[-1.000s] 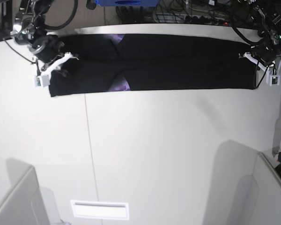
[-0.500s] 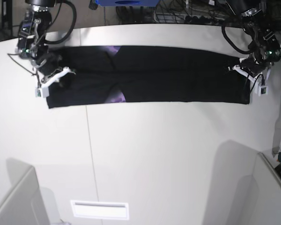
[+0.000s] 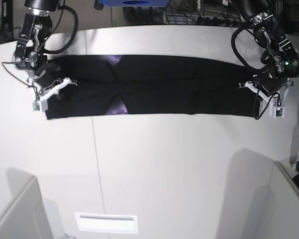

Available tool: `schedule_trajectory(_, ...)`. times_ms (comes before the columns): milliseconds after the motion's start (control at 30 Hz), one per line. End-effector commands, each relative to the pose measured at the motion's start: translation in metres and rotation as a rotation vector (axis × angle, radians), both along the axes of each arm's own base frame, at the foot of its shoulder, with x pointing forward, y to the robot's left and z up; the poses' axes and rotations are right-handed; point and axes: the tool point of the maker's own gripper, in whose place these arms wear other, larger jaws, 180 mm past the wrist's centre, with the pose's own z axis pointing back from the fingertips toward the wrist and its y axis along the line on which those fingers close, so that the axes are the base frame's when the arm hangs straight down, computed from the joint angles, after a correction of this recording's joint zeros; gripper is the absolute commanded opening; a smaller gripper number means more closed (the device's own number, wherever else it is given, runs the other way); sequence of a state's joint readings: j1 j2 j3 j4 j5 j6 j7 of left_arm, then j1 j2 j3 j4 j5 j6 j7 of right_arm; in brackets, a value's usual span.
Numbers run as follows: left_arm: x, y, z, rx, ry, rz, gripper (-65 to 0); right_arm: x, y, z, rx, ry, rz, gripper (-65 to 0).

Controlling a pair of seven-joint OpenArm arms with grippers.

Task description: Fold the T-shirt properly

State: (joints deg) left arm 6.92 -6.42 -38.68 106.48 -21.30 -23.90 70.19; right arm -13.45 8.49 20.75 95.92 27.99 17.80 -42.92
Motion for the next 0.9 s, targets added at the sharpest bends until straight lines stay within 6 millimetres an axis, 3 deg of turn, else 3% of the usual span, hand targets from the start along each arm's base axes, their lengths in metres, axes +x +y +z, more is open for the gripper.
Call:
schedule_trajectory(0, 0.006, 0.013, 0.021, 0.047, -0.043, 0.02, -65.0, 0.011, 0.0, 0.02, -0.009, -0.067, 0.014, -65.0)
schedule_trajectory(100, 0.0, 0.031, 0.038, 0.066, -0.045, 0.078, -65.0, 0.013, 0.008, 0.035, -0.015, -0.086, 0.033, -65.0)
schedule_trajectory(233, 0.002, 0.038, 0.048, -0.027, -0.131, 0.065, -65.0, 0.012, 0.012, 0.051, -0.034, -0.123, 0.053, -65.0)
schedule_trajectory(367, -0.012, 0.043, 0.032, -0.172, -0.152, 0.049, -65.0, 0.008, 0.016, 0.056, -0.041, -0.133, 0.067, -65.0)
schedule_trajectory(500, -0.02, 0.05, 0.003, -0.27, -0.132, 0.106, -18.3, 0.007, 0.018, 0.055, -0.04, -0.129, 0.071, -65.0)
schedule_trajectory(533, -0.021, 0.05, -0.002, -0.281, -0.139, 0.114, -9.5, 0.007, 0.018, 0.055, -0.04, -0.129, 0.071, -65.0)
schedule_trajectory(600, -0.018, 0.046, -0.007, -0.296, -0.145, 0.11, -1.0, 0.006, 0.018, 0.054, -0.04, -0.128, 0.071, -65.0)
schedule_trajectory(667, -0.012, 0.033, -0.016, -0.318, -0.137, 0.08, -0.8, 0.005, 0.018, 0.053, -0.037, -0.125, 0.07, -65.0)
schedule_trajectory(867, -0.005, 0.013, -0.048, -0.405, -0.064, 0.071, -8.7, 0.004, 0.025, 0.051, -0.014, -0.124, 0.062, -65.0)
